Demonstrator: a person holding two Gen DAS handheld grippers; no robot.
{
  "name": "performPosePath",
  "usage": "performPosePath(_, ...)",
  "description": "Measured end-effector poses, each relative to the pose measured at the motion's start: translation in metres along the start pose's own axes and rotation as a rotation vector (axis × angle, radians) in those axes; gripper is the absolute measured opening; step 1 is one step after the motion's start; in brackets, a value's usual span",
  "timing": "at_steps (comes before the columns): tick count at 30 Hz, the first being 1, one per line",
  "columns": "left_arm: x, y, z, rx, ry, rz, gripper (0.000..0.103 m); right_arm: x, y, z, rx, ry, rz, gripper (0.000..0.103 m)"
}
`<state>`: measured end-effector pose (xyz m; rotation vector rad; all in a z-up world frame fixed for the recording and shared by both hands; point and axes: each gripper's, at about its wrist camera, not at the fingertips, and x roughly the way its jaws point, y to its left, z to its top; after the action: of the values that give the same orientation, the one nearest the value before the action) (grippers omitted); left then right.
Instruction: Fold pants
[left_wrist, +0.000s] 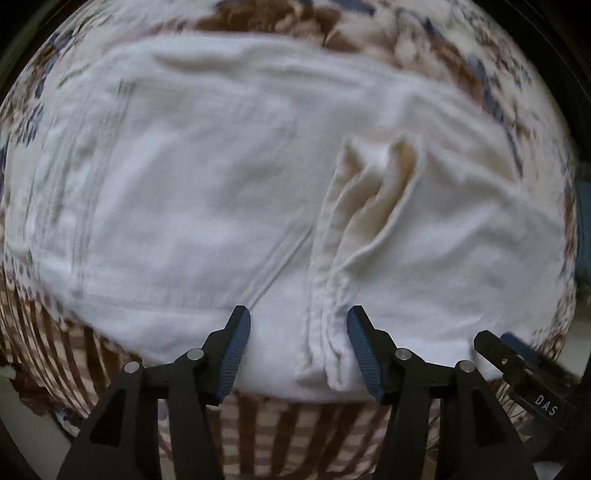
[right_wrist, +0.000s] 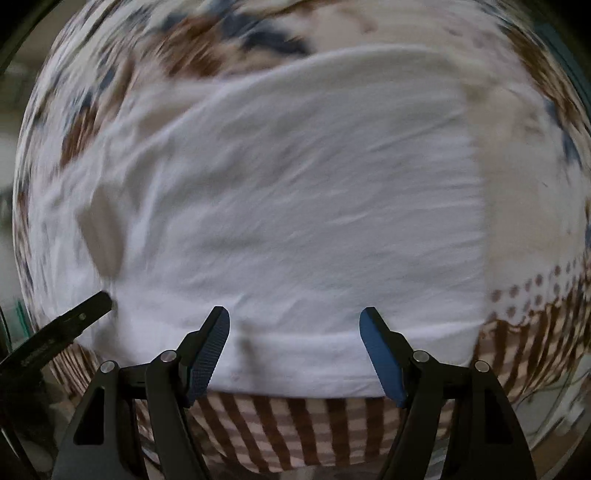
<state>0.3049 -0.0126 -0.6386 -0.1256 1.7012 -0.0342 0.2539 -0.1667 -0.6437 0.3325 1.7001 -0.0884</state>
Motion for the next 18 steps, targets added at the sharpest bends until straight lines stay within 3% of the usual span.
performPosePath(2, 0.001, 0.002, -0.014, 0.016, -0.016, 0.005, 0.058, 0.006, 0.014, -0.009, -0.079, 0.013, -0.045, 0.067)
performPosePath(4, 0.001, 0.004, -0.025, 0.019, -0.014, 0.013, 0.062, 0.008, 0.021, -0.018, -0.133, 0.014, -0.087, 0.043)
performPosePath(6, 0.001, 0.007, -0.035, 0.002, -0.015, 0.012, 0.066, 0.008, 0.021, -0.025, -0.14, 0.029, -0.074, 0.038)
performPosePath(12, 0.004, 0.014, -0.04, -0.036, 0.0, -0.013, 0.067, 0.022, 0.013, -0.023, -0.148, 0.094, -0.065, 0.038)
performPosePath(14, -0.015, 0.031, -0.027, -0.066, -0.049, -0.031, 0.067, 0.017, 0.009, -0.015, -0.108, 0.111, -0.049, 0.039)
performPosePath(15, -0.029, 0.04, -0.031, -0.089, -0.116, -0.049, 0.066, 0.013, 0.007, -0.012, -0.103, 0.108, -0.046, 0.043)
performPosePath(17, -0.045, 0.069, -0.024, -0.145, -0.201, -0.093, 0.072, 0.003, 0.008, -0.008, -0.093, 0.091, -0.043, 0.055)
performPosePath(18, -0.052, 0.085, -0.026, -0.197, -0.235, -0.129, 0.091, -0.003, 0.009, -0.006, -0.087, 0.076, -0.028, 0.062)
